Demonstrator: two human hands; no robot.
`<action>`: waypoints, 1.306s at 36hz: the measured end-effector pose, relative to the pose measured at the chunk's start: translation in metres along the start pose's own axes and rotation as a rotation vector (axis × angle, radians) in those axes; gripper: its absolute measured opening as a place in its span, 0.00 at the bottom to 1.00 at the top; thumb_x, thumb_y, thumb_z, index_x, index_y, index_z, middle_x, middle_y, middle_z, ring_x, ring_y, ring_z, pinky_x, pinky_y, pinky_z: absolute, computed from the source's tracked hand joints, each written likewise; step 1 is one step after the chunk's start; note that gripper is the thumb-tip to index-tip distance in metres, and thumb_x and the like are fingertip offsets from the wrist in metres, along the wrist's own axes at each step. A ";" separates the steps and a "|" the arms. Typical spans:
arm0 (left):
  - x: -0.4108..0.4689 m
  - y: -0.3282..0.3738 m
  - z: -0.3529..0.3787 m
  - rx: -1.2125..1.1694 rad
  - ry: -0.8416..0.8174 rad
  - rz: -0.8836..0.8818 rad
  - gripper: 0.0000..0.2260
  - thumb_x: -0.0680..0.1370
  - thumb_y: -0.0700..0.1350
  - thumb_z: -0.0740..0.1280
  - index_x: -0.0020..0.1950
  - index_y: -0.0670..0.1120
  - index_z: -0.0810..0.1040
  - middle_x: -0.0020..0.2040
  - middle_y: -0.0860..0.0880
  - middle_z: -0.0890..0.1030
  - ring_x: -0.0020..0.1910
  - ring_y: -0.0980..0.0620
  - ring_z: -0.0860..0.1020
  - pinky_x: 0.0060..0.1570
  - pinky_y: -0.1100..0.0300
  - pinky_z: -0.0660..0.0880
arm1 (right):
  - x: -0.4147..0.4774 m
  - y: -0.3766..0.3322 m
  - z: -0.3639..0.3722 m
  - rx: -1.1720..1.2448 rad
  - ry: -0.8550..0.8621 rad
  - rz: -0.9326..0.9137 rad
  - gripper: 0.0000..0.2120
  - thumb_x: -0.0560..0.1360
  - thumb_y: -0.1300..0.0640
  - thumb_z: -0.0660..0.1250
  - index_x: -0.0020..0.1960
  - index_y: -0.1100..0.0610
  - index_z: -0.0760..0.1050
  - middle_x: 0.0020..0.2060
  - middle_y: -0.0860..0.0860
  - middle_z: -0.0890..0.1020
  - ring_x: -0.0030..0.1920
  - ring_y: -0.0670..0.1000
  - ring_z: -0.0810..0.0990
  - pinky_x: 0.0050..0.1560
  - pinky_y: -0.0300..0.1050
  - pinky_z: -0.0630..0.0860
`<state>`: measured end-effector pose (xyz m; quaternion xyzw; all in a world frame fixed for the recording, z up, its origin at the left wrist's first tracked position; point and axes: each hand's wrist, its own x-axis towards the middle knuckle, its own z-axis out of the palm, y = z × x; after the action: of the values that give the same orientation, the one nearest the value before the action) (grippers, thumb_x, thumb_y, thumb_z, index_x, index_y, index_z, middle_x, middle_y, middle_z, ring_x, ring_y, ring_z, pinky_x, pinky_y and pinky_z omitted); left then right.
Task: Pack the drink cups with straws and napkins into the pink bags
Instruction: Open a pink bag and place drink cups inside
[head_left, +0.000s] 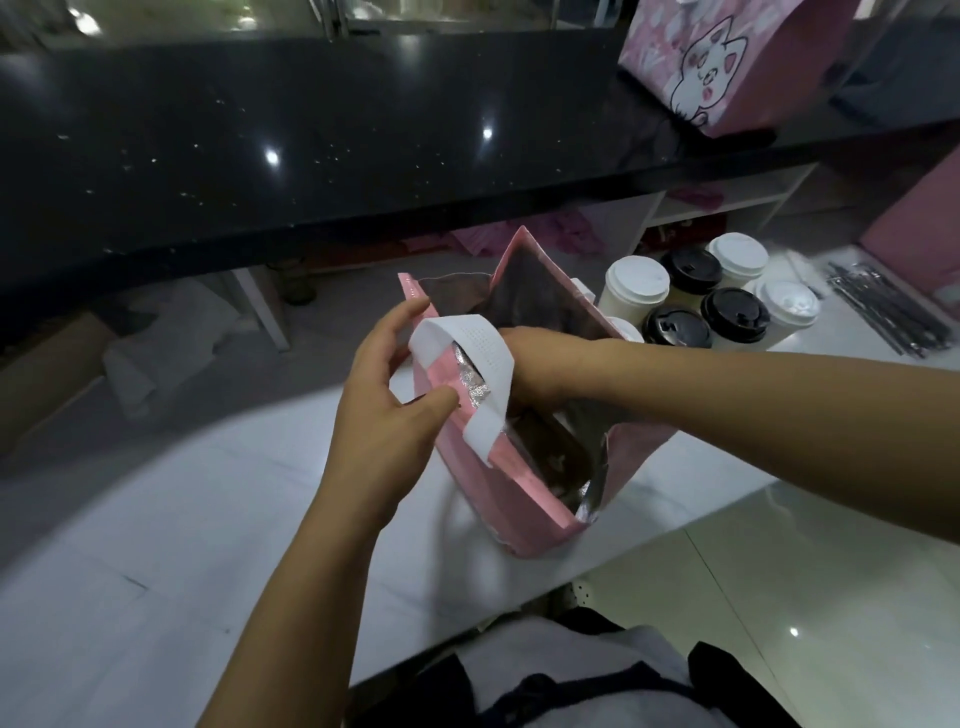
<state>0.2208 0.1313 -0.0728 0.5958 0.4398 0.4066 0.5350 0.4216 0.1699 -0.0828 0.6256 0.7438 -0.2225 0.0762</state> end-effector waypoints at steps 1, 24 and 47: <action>0.000 0.001 0.001 -0.003 0.002 -0.005 0.34 0.71 0.36 0.69 0.66 0.70 0.71 0.70 0.60 0.72 0.67 0.59 0.73 0.53 0.55 0.81 | 0.001 0.000 0.000 -0.001 0.003 0.017 0.14 0.68 0.62 0.75 0.40 0.47 0.73 0.36 0.42 0.74 0.34 0.45 0.73 0.32 0.38 0.70; -0.014 0.013 0.023 0.029 0.176 -0.081 0.29 0.77 0.48 0.74 0.69 0.73 0.67 0.74 0.55 0.71 0.70 0.53 0.72 0.67 0.45 0.73 | -0.128 0.011 -0.087 0.066 0.188 -0.218 0.23 0.75 0.45 0.70 0.69 0.38 0.71 0.65 0.37 0.77 0.62 0.42 0.75 0.61 0.46 0.74; -0.076 0.035 0.101 0.041 0.482 -0.147 0.32 0.68 0.69 0.72 0.69 0.77 0.64 0.71 0.67 0.68 0.66 0.68 0.70 0.55 0.62 0.69 | -0.082 0.179 -0.017 0.002 0.128 -0.134 0.34 0.71 0.46 0.73 0.75 0.49 0.67 0.71 0.50 0.70 0.70 0.54 0.68 0.67 0.56 0.69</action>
<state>0.2993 0.0287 -0.0493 0.4588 0.6049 0.4879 0.4308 0.6133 0.1248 -0.0781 0.5874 0.7872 -0.1876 0.0128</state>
